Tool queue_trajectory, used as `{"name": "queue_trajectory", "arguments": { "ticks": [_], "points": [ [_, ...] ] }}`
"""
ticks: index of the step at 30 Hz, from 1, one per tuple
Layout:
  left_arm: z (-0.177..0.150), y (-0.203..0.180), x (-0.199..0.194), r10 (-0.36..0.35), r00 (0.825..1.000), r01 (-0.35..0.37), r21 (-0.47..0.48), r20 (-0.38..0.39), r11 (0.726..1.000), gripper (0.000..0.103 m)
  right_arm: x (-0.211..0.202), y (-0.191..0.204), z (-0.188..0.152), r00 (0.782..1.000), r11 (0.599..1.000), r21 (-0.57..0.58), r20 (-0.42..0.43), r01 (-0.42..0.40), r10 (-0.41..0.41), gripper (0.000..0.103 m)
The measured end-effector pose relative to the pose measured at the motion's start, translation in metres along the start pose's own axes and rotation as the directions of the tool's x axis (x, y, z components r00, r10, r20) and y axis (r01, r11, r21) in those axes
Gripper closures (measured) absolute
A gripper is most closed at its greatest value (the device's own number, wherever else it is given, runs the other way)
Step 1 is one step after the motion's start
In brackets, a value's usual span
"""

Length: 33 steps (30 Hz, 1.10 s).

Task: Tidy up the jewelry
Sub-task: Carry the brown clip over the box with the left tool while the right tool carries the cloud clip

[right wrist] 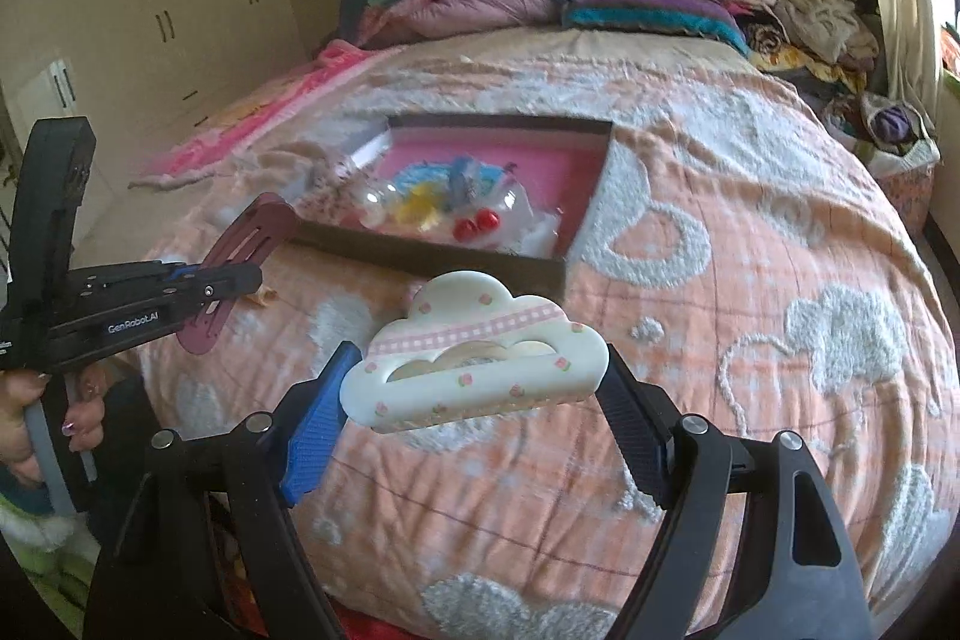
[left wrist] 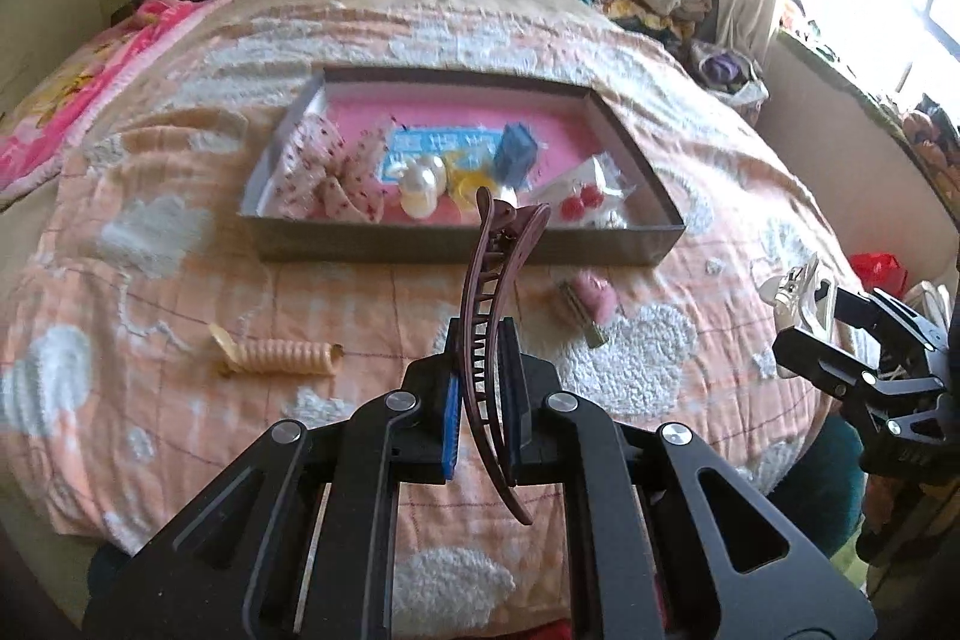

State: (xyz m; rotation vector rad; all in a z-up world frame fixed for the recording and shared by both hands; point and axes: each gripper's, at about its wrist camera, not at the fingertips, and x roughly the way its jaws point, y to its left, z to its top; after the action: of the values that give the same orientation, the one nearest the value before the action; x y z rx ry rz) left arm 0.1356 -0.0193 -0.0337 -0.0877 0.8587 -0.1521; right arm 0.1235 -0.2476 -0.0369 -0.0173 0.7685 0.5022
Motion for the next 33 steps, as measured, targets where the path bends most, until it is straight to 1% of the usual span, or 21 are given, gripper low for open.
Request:
{"name": "queue_trajectory", "arguments": {
  "ticks": [7,14,20,27,33],
  "points": [
    [0.006,0.017,-0.018,0.021,0.999,-0.020,-0.030,0.038,0.999,0.098,-0.002,0.025,0.018,0.999,0.998,-0.060,0.019,-0.025,0.026,0.026],
    [0.014,0.033,-0.025,0.037,0.998,-0.034,-0.053,0.058,0.998,0.098,0.005,0.047,0.042,0.998,0.992,-0.115,0.038,-0.050,0.055,0.026],
    [0.027,0.047,-0.029,0.060,0.995,-0.055,-0.065,0.079,0.996,0.098,0.012,0.060,0.063,0.995,0.986,-0.150,0.058,-0.067,0.076,0.026],
    [0.049,0.061,-0.025,0.084,0.992,-0.078,-0.066,0.098,0.995,0.098,0.025,0.067,0.084,0.995,0.984,-0.170,0.067,-0.059,0.071,0.026],
    [0.075,0.069,-0.015,0.095,0.990,-0.088,-0.064,0.108,0.994,0.098,0.040,0.057,0.100,0.997,0.987,-0.162,0.068,-0.023,0.034,0.026]
  ]
}}
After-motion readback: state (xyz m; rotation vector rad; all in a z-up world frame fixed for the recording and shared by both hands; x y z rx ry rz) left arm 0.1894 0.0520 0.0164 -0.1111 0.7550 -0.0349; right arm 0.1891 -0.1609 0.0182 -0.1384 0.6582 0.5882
